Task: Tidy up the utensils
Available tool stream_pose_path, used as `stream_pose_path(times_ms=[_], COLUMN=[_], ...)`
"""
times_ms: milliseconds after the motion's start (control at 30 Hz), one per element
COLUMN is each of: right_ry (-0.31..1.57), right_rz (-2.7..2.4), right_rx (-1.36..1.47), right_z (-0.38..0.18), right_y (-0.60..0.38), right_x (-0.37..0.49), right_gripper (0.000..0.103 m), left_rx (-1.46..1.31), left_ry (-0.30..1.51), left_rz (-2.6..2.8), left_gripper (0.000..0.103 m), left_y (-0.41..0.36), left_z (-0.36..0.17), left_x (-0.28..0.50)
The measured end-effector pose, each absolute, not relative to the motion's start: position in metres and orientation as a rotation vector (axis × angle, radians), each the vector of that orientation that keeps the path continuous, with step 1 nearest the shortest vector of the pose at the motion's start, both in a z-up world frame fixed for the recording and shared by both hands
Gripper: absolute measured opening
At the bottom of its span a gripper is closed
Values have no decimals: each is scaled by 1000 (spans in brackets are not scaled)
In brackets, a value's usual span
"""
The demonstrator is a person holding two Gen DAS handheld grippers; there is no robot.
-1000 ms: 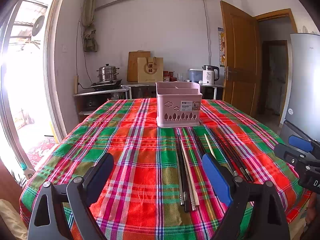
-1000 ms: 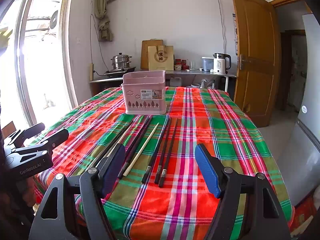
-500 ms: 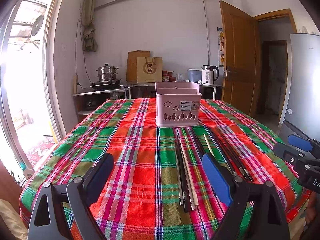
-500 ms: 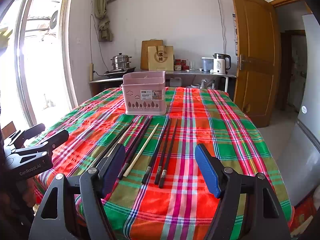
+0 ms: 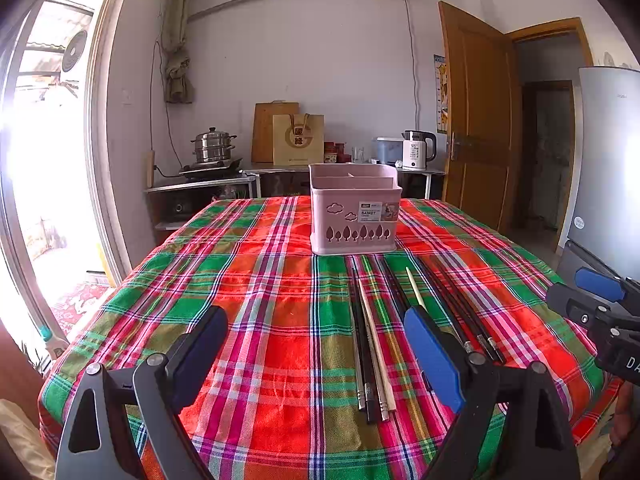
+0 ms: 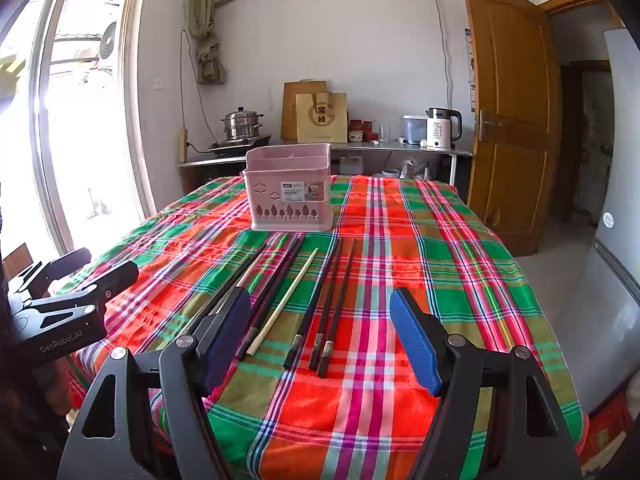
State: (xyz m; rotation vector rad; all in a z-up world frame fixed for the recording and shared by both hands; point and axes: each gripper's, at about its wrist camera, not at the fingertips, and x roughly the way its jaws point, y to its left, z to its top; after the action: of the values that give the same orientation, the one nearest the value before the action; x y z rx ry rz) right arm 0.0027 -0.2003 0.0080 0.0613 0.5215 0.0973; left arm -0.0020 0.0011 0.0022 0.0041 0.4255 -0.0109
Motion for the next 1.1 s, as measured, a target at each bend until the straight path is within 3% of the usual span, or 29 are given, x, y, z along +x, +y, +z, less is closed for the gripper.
stream_pose_path(times_ms=[1100], right_ry=[515], right_rz=[93], right_rx=[60], right_z=[8], right_y=[-201], right_x=[-1], right_gripper=[72], left_rx=[6], left_ry=[424], left_rz=[-20], left_gripper=[90], left_y=[-6], left_z=[4], left_x=[-4])
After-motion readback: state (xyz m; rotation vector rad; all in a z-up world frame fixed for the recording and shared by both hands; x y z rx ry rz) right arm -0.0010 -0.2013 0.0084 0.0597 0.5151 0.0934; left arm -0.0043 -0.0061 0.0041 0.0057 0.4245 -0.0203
